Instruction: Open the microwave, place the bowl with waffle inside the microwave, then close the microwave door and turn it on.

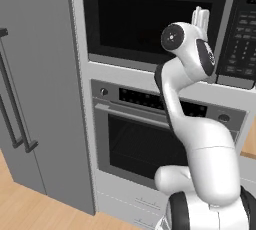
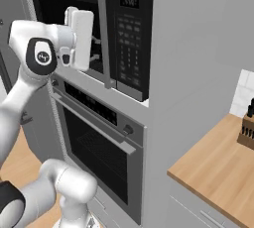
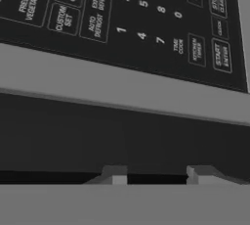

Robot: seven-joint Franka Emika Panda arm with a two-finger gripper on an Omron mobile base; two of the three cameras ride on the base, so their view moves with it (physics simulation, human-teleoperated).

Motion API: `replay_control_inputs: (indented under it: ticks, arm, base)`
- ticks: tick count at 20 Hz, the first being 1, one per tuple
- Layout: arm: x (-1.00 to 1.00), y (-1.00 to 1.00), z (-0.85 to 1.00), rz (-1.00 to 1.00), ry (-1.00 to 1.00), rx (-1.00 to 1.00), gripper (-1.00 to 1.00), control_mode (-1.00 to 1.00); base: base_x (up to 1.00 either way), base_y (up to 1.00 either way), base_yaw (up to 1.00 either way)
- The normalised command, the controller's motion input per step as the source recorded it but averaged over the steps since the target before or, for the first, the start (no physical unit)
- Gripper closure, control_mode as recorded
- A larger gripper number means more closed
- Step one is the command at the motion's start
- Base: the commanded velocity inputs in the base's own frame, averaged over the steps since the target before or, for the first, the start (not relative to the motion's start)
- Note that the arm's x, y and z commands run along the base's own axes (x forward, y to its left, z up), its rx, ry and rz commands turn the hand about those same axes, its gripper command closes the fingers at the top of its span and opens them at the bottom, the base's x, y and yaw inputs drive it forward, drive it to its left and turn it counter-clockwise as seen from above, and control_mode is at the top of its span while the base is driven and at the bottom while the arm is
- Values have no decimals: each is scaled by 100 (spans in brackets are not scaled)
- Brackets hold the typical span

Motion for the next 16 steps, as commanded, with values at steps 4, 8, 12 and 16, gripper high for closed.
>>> replay_control_inputs:
  ticks: [4,8,12,16]
  arm:
    - [3,24,-8,0,-1,0,-100,-100]
    - [-83,73,0,2,-2,-2,-100,-100]
    - [-98,77,15,8,-3,-16,-100,-100]
    - [-97,31,41,2,2,-13,-100,-100]
  base:
    - [0,0,0]
    - [0,0,0]
    - [0,0,0]
    - [0,0,0]
